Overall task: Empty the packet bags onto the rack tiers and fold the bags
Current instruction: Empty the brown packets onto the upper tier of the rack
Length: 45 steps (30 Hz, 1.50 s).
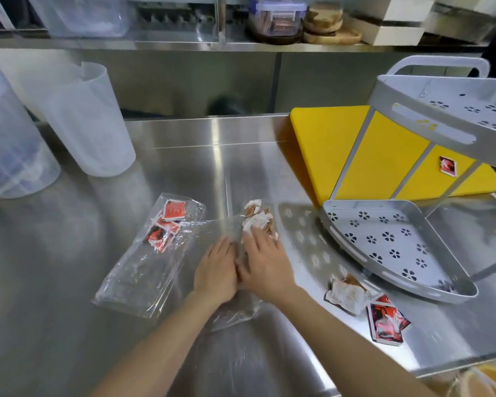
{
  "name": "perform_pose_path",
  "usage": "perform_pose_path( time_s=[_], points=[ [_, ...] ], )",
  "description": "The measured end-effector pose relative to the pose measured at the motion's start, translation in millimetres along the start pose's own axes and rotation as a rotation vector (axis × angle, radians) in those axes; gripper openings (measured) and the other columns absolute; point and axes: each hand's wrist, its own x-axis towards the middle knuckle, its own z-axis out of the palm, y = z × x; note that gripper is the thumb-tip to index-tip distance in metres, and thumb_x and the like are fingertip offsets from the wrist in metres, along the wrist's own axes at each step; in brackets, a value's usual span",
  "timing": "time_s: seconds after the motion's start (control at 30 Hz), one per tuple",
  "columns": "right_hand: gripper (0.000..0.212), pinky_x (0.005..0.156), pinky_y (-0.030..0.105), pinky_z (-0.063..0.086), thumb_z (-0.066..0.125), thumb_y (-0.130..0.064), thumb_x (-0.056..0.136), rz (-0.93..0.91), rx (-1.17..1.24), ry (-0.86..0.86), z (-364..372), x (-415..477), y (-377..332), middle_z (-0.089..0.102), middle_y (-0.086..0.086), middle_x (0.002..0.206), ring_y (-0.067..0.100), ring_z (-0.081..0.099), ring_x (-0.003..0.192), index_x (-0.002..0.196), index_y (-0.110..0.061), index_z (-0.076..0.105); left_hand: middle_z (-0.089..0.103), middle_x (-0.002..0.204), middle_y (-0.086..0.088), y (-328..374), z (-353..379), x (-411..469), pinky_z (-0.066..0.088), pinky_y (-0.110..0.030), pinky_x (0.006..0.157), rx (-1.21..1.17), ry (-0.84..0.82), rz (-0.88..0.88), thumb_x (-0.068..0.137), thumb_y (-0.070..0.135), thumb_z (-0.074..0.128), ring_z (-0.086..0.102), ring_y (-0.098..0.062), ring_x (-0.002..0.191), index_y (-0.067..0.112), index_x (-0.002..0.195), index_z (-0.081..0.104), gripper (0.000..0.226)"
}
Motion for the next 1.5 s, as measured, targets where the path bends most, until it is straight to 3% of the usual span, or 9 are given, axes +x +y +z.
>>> perform_pose_path(
  time_s=[0.2, 0.37, 0.6, 0.77, 0.87, 1.03, 1.23, 1.37, 1.5],
  points=[
    [0.084, 0.111, 0.047, -0.001, 0.018, -0.061, 0.078, -0.081, -0.206, -0.233, 22.0, -12.0, 10.8, 0.003, 0.011, 0.152, 0.029, 0.001, 0.142, 0.146, -0.012, 0.014, -0.009, 0.153, 0.006, -33.2, 34.0, -18.3, -0.01, -0.034, 0.115, 0.109, 0.024, -0.007, 0.087, 0.049, -0.012, -0.01, -0.013, 0.143, 0.022, 0.14, -0.011, 0.059],
    [0.056, 0.089, 0.041, 0.052, 0.07, -0.036, 0.07, -0.062, -0.154, -0.125, 27.2, -15.8, 16.6, 0.063, 0.012, 0.124, 0.027, 0.059, 0.116, 0.12, -0.012, 0.062, -0.005, 0.153, 0.009, -35.3, 31.1, -17.5, -0.01, -0.031, 0.114, 0.084, 0.016, -0.022, 0.079, 0.055, -0.021, -0.009, -0.007, 0.141, 0.025, 0.139, -0.01, 0.069],
    [0.025, 0.067, 0.023, 0.033, 0.039, -0.019, 0.097, 0.583, 0.827, 0.27, -7.1, -16.5, 42.8, 0.063, 0.013, 0.103, 0.026, 0.056, 0.087, 0.115, -0.007, 0.051, -0.007, 0.153, 0.011, -47.4, 24.2, -22.2, -0.012, -0.031, 0.113, 0.099, 0.001, -0.054, 0.064, 0.064, -0.035, -0.002, -0.01, 0.145, 0.027, 0.146, -0.001, 0.096],
    [0.018, 0.064, 0.037, 0.056, 0.05, -0.019, 0.091, 1.024, 1.048, 0.023, -34.2, -21.6, 72.4, 0.058, 0.012, 0.081, 0.023, 0.057, 0.066, 0.095, -0.003, 0.054, 0.003, 0.157, 0.007, -45.0, 16.8, -23.9, -0.009, -0.032, 0.114, 0.079, -0.055, -0.078, 0.075, 0.068, -0.017, 0.001, -0.011, 0.145, 0.025, 0.148, 0.006, 0.088],
    [0.048, 0.095, 0.045, 0.044, 0.056, -0.018, 0.085, 0.854, 0.504, 0.008, -40.9, -19.1, 82.9, 0.052, 0.022, 0.124, 0.036, 0.053, 0.11, 0.126, 0.002, 0.039, 0.006, 0.159, 0.003, -38.3, 5.6, -22.2, -0.001, -0.036, 0.117, 0.062, -0.132, -0.11, 0.096, 0.05, 0.019, 0.004, -0.015, 0.146, 0.022, 0.148, 0.013, 0.06],
    [0.044, 0.091, 0.041, 0.044, 0.054, -0.028, 0.081, 0.071, 0.215, 0.293, -42.5, -19.3, 65.1, 0.06, 0.018, 0.117, 0.036, 0.056, 0.108, 0.119, -0.004, 0.055, 0.029, 0.153, -0.001, -20.8, -19.7, -25.4, 0.024, -0.041, 0.114, -0.102, -0.077, -0.071, 0.092, 0.05, 0.04, 0.028, -0.02, 0.139, 0.02, 0.138, 0.038, 0.055],
    [0.12, 0.115, 0.04, -0.009, 0.048, -0.082, 0.052, -0.317, 0.081, -0.515, 7.8, -45.0, 42.8, -0.018, -0.005, 0.153, 0.012, -0.017, 0.141, 0.141, -0.034, -0.018, 0.009, 0.158, 0.002, 7.8, -22.2, -58.2, 0.01, -0.048, 0.117, 0.006, -0.331, 0.149, 0.051, 0.09, 0.006, 0.005, -0.016, 0.145, 0.023, 0.147, 0.015, 0.117],
    [0.11, 0.118, 0.036, -0.007, 0.02, -0.085, 0.063, -0.299, -0.022, -0.459, 17.1, -50.1, 51.0, -0.004, 0.0, 0.158, 0.014, -0.007, 0.145, 0.148, -0.018, -0.001, -0.013, 0.157, 0.003, -1.0, -1.1, -76.0, -0.012, -0.048, 0.114, 0.189, -0.413, 0.203, 0.062, 0.087, 0.022, -0.017, -0.015, 0.143, 0.024, 0.148, -0.001, 0.109],
    [0.069, 0.1, 0.04, 0.044, 0.009, -0.055, 0.093, -0.352, -0.035, -0.254, 13.9, -49.2, 53.0, 0.059, 0.003, 0.131, 0.019, 0.055, 0.121, 0.124, -0.017, 0.058, 0.015, 0.158, 0.0, 0.3, -11.4, -76.7, 0.011, -0.042, 0.117, 0.148, -0.334, 0.193, 0.095, 0.02, 0.036, 0.012, -0.018, 0.145, 0.024, 0.145, 0.025, 0.051]
  ],
)
